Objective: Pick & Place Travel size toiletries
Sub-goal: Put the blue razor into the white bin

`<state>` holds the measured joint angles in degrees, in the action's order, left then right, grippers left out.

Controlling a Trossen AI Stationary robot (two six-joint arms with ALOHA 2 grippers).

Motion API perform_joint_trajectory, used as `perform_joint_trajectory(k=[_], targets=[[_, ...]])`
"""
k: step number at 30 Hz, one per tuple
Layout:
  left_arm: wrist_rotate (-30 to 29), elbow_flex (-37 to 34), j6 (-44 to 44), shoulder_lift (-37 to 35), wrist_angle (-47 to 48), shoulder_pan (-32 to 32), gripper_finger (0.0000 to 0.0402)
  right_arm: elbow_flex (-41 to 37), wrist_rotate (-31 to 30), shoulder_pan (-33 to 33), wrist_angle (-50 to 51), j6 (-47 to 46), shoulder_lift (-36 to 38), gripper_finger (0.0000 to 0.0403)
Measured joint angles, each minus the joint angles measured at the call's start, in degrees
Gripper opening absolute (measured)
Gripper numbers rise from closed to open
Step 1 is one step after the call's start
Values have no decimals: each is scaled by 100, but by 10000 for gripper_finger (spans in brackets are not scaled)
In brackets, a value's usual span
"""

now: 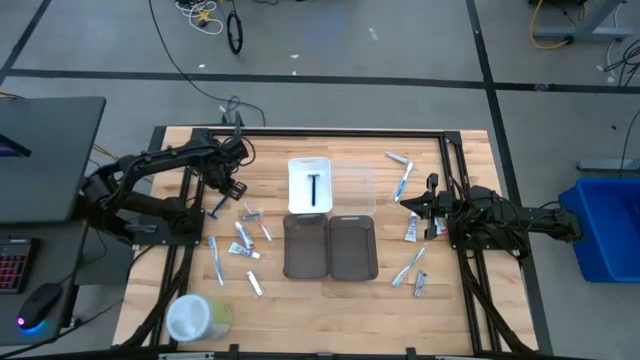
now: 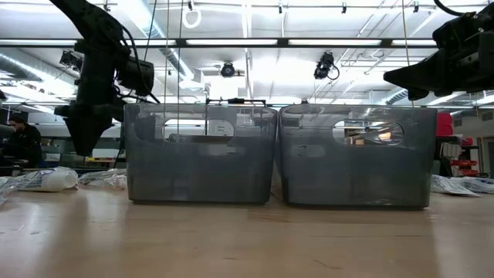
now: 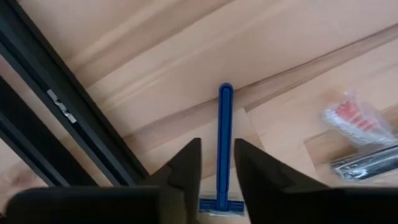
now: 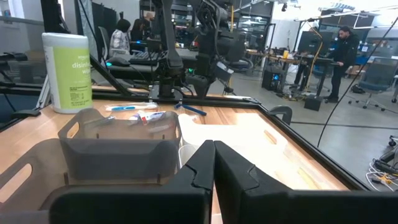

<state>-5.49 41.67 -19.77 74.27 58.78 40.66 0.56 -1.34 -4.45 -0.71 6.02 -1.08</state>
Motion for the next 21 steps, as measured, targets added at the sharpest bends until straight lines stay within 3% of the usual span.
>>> perform_joint_trajectory(k=[10, 21], targets=[[-112, 0, -10, 93, 5, -2, 207, 2, 0, -2, 0, 0, 0, 14], [-95, -500, 79, 89, -420, 0, 212, 0, 0, 0, 0, 0, 0, 13]])
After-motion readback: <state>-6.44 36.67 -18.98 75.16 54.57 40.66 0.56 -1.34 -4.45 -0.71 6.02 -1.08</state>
